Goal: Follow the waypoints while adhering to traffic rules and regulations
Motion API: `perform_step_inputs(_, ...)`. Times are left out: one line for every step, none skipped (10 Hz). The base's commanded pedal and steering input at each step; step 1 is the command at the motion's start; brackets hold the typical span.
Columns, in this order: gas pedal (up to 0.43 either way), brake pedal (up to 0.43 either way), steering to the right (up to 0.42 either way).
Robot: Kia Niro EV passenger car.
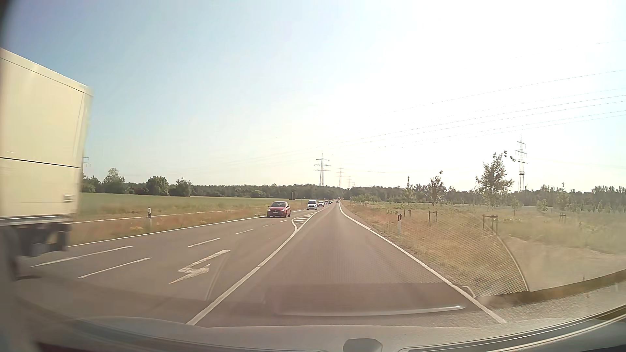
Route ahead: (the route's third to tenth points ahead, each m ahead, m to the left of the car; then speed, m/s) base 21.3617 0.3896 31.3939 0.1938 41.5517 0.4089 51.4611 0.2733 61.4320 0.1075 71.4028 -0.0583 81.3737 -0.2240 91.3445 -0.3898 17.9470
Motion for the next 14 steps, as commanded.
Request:
perform_step_inputs(0.079,0.018,0.0)
perform_step_inputs(0.079,0.018,0.001)
perform_step_inputs(0.079,0.018,0.001)
perform_step_inputs(0.079,0.018,0.0)
perform_step_inputs(0.079,0.018,0.001)
perform_step_inputs(0.079,0.018,0.001)
perform_step_inputs(0.079,0.018,0.001)
perform_step_inputs(0.079,0.018,0.001)
perform_step_inputs(0.079,0.018,0.001)
perform_step_inputs(0.079,0.018,0.001)
perform_step_inputs(0.079,0.018,0.001)
perform_step_inputs(0.079,0.018,0.001)
perform_step_inputs(0.079,0.018,0.001)
perform_step_inputs(0.079,0.018,0.001)
